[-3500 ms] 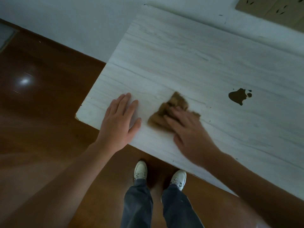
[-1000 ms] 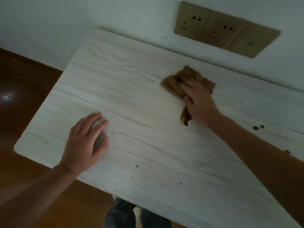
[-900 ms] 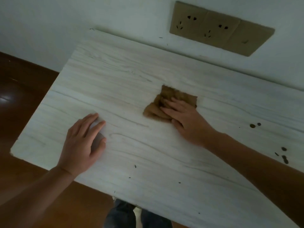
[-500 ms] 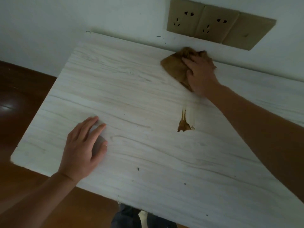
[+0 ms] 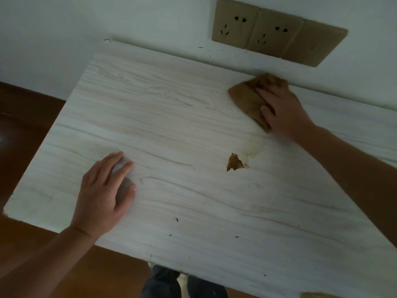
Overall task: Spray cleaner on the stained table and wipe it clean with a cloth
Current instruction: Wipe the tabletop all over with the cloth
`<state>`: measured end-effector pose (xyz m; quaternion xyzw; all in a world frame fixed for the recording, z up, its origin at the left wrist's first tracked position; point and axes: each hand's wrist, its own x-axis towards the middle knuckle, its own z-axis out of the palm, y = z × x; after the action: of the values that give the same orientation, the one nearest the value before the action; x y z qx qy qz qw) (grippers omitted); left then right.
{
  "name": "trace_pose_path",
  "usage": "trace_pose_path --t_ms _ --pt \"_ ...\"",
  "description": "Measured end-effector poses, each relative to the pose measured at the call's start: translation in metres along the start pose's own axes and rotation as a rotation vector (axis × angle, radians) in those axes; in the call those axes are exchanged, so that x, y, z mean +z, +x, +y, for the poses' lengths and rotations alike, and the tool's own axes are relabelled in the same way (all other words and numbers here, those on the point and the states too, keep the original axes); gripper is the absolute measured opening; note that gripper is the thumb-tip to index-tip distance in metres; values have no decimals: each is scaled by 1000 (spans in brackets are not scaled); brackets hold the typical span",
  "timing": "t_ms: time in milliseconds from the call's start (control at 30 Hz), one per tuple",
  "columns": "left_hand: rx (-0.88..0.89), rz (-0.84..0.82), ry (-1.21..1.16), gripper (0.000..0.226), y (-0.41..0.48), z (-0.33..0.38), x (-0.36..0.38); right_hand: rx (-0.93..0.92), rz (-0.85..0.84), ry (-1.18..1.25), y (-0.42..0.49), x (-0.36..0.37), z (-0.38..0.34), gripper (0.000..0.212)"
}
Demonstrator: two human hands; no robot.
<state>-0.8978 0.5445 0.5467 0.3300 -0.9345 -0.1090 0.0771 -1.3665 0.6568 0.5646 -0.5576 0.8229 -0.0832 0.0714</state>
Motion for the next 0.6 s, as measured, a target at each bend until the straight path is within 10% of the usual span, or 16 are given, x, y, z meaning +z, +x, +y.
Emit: trace_pose_path --t_ms 133,400,600 --pt "-3 -11 8 56 -1 -1 1 106 22 42 37 12 -37 48" --pt "-7 -14 9 57 1 0 0 -436 -206 38 -79 22 -74 53" --pt "0 -5 15 56 0 -1 1 -46 -57 -1 -17 5 6 60"
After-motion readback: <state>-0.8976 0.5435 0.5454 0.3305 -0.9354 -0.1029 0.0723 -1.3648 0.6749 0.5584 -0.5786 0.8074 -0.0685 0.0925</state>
